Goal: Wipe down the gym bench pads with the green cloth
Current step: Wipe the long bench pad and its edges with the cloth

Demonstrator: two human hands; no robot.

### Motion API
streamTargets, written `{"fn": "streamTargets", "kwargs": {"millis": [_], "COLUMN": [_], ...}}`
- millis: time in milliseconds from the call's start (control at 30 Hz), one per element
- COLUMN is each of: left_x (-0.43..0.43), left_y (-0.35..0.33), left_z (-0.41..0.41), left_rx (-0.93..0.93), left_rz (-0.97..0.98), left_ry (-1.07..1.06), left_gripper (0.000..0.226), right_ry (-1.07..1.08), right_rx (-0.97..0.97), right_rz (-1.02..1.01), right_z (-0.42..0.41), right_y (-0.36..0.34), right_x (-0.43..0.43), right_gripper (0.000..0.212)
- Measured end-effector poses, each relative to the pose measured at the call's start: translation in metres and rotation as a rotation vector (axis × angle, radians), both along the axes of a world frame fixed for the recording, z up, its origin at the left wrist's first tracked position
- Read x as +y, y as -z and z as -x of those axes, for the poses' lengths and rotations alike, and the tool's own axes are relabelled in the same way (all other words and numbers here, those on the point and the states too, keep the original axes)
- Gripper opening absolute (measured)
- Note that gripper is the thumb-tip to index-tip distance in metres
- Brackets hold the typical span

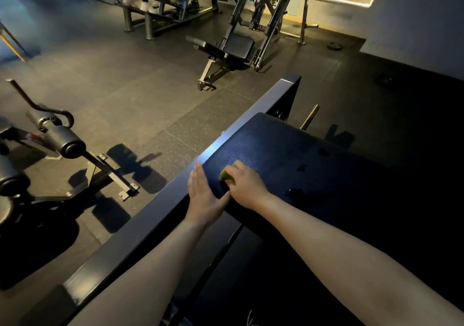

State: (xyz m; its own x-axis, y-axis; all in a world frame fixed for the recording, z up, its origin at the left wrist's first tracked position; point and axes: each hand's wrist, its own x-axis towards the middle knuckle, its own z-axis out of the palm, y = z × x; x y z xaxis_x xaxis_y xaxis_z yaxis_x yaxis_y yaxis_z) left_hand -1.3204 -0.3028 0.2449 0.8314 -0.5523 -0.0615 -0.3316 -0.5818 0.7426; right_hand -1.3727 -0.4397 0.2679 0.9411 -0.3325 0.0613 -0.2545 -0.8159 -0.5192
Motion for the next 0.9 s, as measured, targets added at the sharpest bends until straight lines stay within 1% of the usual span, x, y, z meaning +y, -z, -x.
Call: {"fn": "streamTargets", "kwargs": {"millis": [33,67,100,133,200,233,367,467,533,633,700,800,867,900], "left_x": [0.005,0.006,0.007,0.005,0.004,0.005,0.006,0.011,0.017,0.025,0.033,0.043,0.047,0.049], "left_y": [0.000,0.000,-0.001,-0.001,0.002,0.004,0.006,0.009,0.008,0.003,0.002,0.002,0.000,0.000], "left_z": [0.001,0.004,0.005,0.008,0.009,0.009,0.006,0.004,0.003,0.001,0.000,-0.002,0.001,0.003], "left_rx": [0.016,0.036,0.059,0.073,0.079,0.094,0.146,0.177,0.224,0.344,0.386,0.365,0.379,0.389], "left_rz": [0.009,0.018,0.026,0.028,0.043,0.052,0.094,0.148,0.201,0.269,0.306,0.326,0.321,0.311], "left_ry": [-0.013,-0.044,-0.087,-0.121,-0.141,-0.146,-0.126,-0.111,-0.099,-0.063,-0.056,-0.051,-0.053,-0.040], "left_gripper": [0.120,0.124,0.126,0.127,0.126,0.126,0.124,0.124,0.125,0.123,0.114,0.094,0.084,0.081], "right_ry": [-0.027,-0.009,0.065,0.183,0.394,0.420,0.305,0.224,0.166,0.076,0.002,-0.101,-0.089,-0.034], "right_rx": [0.012,-0.003,-0.027,-0.049,-0.028,0.007,0.030,0.036,0.020,-0.004,-0.002,0.040,0.050,0.034], "right_rz": [0.004,0.014,0.028,0.049,0.084,0.105,0.150,0.118,0.085,0.064,0.066,0.089,0.088,0.092], "right_z": [0.001,0.000,-0.004,-0.008,-0.020,-0.026,-0.037,-0.032,-0.023,-0.007,0.006,0.016,0.008,0.001], "right_y": [-0.002,-0.002,-0.002,-0.002,-0.002,-0.001,0.006,0.003,0.000,-0.003,-0.003,-0.005,-0.012,-0.015], "right_x": [-0.001,-0.009,-0.018,-0.030,-0.047,-0.046,-0.022,-0.006,0.007,0.027,0.036,0.039,0.032,0.027], "right_gripper": [0.016,0.017,0.017,0.017,0.019,0.021,0.021,0.021,0.019,0.017,0.016,0.017,0.017,0.017]}}
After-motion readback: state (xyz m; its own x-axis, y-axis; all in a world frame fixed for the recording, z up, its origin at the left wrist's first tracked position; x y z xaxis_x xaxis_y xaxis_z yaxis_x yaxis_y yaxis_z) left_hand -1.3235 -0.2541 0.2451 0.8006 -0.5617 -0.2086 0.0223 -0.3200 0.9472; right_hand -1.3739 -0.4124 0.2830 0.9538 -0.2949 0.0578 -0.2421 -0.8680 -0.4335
